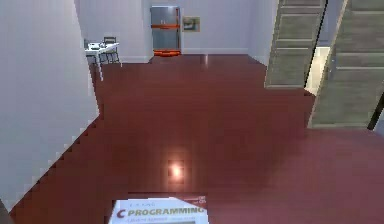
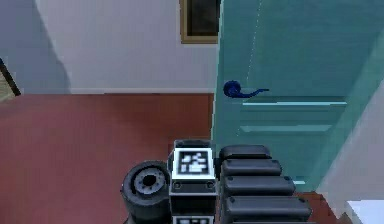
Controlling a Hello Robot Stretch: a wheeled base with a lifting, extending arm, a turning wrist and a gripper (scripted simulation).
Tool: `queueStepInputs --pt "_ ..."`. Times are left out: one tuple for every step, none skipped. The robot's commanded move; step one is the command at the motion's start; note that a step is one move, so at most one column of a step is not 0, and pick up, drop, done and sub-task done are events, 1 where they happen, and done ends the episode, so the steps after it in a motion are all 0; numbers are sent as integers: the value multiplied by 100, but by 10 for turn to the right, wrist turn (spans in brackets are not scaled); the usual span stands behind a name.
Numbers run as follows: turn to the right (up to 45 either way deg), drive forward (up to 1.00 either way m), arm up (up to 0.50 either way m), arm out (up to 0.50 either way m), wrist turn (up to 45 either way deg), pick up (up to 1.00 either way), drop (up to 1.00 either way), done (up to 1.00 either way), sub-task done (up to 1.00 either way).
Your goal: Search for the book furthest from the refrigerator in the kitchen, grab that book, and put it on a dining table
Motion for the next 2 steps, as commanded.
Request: queueStepInputs --pt "450 0 0 0 0 0 0 0 0" --pt "210 0 0 0 0 0 0 0 0"
